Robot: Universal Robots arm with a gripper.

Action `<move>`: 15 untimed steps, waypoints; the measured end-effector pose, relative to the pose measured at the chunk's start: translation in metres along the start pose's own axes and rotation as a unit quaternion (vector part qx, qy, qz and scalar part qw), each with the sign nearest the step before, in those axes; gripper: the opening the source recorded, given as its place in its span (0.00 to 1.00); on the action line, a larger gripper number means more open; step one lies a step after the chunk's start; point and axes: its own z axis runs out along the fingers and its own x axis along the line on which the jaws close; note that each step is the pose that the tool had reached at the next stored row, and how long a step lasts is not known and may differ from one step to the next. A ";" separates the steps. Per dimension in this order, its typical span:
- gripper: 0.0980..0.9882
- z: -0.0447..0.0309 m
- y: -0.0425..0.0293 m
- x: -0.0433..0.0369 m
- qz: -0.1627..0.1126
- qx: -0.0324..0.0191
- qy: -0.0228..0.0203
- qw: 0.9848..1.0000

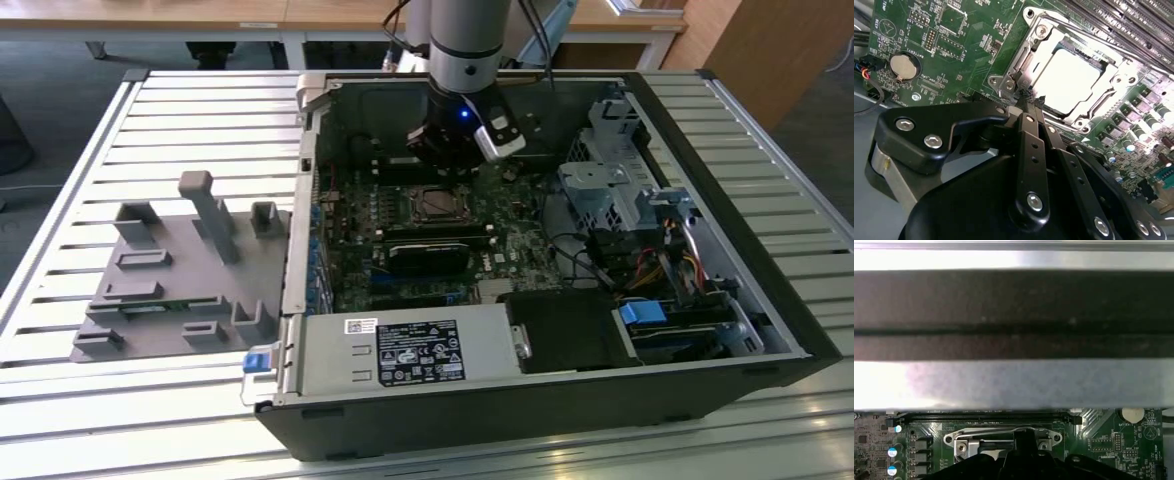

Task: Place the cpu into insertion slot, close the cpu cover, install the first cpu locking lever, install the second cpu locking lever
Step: 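Install the second cpu locking lever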

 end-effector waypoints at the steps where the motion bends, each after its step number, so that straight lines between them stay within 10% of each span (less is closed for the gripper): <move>1: 0.01 -0.0007 0.0000 0.0000 0.000 0.000 0.000 1.000; 15: 0.01 -0.0186 -0.0021 -0.0005 0.000 0.000 0.000 1.000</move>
